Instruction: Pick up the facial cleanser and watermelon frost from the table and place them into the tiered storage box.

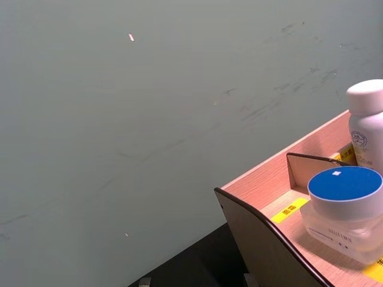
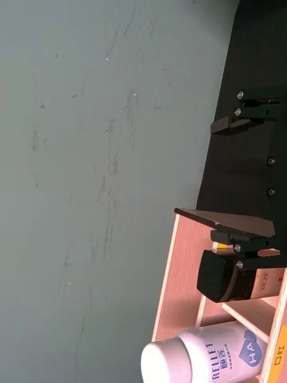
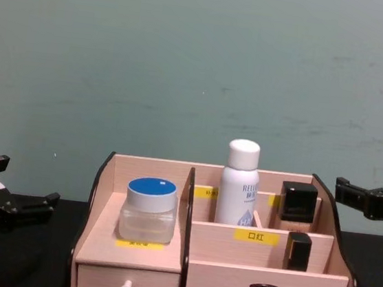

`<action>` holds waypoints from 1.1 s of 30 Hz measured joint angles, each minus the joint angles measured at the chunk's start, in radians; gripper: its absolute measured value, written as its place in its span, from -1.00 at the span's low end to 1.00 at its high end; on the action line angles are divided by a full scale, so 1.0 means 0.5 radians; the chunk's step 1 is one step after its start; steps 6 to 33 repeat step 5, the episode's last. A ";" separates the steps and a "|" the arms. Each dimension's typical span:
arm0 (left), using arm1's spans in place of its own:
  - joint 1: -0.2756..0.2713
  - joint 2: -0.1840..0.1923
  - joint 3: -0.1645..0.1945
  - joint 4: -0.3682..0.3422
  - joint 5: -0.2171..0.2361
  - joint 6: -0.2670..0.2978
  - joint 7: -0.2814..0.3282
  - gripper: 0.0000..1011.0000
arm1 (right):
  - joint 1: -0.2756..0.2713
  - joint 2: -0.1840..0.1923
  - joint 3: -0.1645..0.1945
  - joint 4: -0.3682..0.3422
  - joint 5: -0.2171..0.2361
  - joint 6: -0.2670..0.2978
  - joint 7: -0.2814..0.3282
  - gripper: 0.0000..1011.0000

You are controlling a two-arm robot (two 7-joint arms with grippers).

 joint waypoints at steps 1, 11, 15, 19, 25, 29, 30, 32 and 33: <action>0.000 0.000 0.000 0.000 0.000 0.000 0.000 0.98 | 0.000 0.000 0.000 -0.001 0.000 0.000 0.000 0.98; 0.000 0.000 0.000 0.000 0.000 0.000 0.000 0.98 | -0.001 0.001 -0.001 -0.002 0.001 -0.001 -0.001 0.98; 0.000 0.000 0.000 0.000 0.000 0.000 0.000 0.98 | -0.001 0.001 -0.001 -0.002 0.001 -0.001 -0.001 0.98; 0.000 0.000 0.000 0.000 0.000 0.000 0.000 0.98 | -0.001 0.001 -0.001 -0.002 0.001 -0.001 -0.001 0.98; 0.000 0.000 0.000 0.000 0.000 0.000 0.000 0.98 | -0.001 0.001 -0.001 -0.002 0.001 -0.001 -0.001 0.98; 0.000 0.000 0.000 0.000 0.000 0.000 0.000 0.98 | -0.001 0.001 -0.001 -0.002 0.001 -0.001 -0.001 0.98; 0.000 0.000 0.000 0.000 0.000 0.000 0.000 0.98 | -0.001 0.001 -0.001 -0.002 0.001 -0.001 -0.001 0.98; 0.000 0.000 0.000 0.000 0.000 0.000 0.000 0.98 | -0.001 0.001 -0.001 -0.002 0.001 -0.001 -0.001 0.98; 0.000 0.000 0.000 0.000 0.000 0.000 0.000 0.98 | -0.001 0.001 -0.001 -0.002 0.001 -0.001 -0.001 0.98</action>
